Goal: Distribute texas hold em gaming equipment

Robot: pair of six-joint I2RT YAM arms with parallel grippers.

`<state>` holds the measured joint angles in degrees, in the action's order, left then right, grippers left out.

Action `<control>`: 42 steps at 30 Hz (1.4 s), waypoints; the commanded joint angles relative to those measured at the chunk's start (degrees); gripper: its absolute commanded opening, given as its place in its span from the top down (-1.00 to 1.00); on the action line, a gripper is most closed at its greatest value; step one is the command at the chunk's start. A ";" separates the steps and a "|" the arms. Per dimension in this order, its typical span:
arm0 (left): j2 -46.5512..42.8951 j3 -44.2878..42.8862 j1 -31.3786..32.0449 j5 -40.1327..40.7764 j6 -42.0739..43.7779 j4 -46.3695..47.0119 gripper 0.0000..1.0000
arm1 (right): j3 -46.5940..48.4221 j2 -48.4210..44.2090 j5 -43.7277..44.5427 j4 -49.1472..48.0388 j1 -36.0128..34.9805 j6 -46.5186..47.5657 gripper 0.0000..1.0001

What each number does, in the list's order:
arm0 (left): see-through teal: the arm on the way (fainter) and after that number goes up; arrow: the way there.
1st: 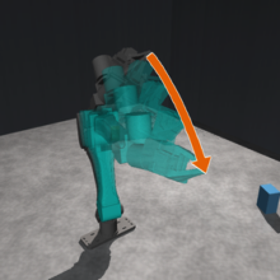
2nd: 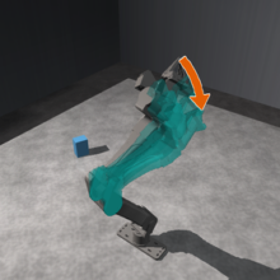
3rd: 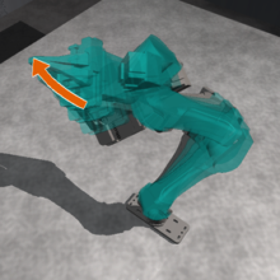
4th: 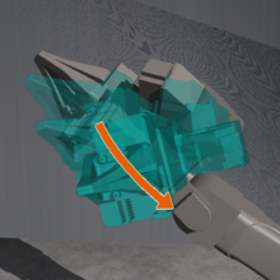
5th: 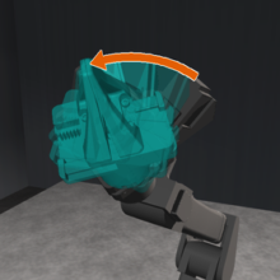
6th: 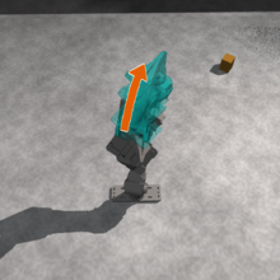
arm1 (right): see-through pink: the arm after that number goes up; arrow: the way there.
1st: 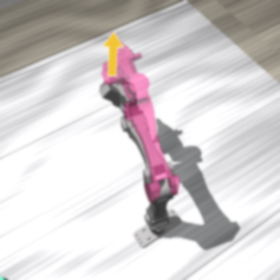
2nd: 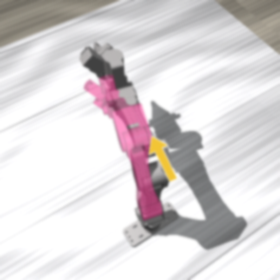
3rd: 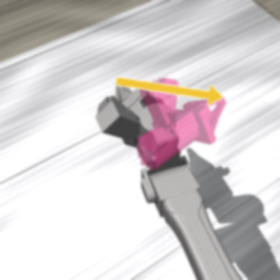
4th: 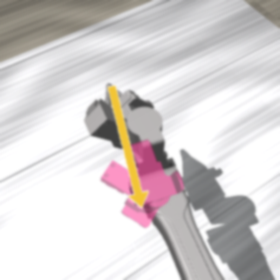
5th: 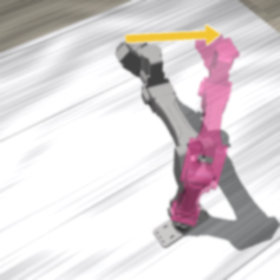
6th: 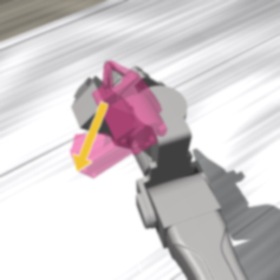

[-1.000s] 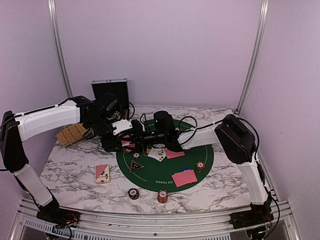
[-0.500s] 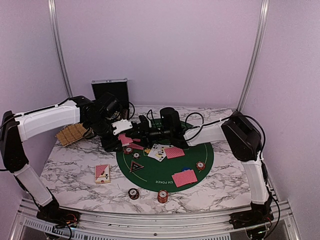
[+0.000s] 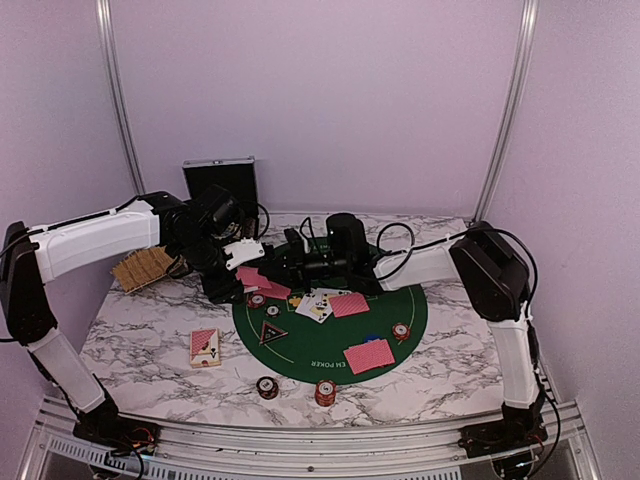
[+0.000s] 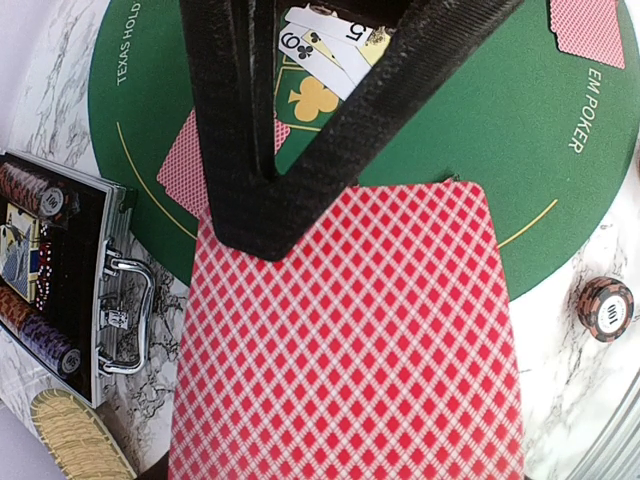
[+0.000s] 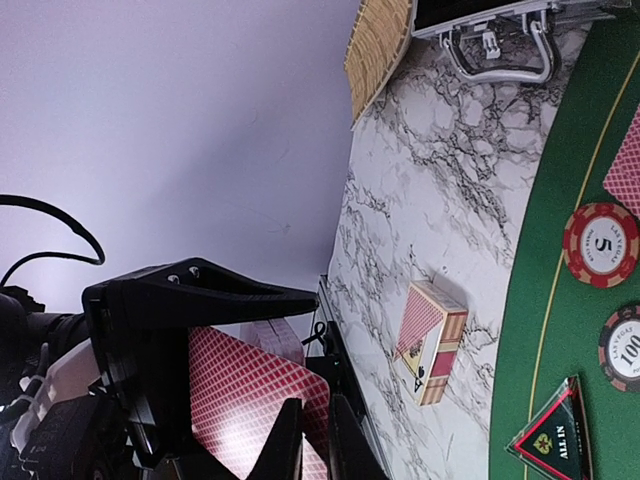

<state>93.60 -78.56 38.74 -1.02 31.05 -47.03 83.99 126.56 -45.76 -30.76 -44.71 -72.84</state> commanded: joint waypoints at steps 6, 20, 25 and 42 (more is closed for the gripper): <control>-0.75 -0.75 0.19 -0.39 -0.25 -0.17 1.00 | -3.39 -3.98 -0.72 -6.03 0.91 -5.20 0.90; -0.79 -0.49 0.17 -0.07 -0.13 -0.17 1.00 | -9.65 -7.22 -0.81 -13.64 3.94 -9.85 1.00; -1.09 -0.06 0.17 0.32 -0.02 -0.17 1.00 | -13.24 -9.27 -1.33 -14.35 5.82 -9.51 1.00; -1.82 2.09 -0.71 -0.37 -0.36 0.05 1.00 | -27.60 -18.45 -2.29 2.54 16.73 6.94 1.00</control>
<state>93.60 -77.54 38.68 -0.99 31.05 -47.00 57.21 110.45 -48.34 -38.15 -30.55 -75.50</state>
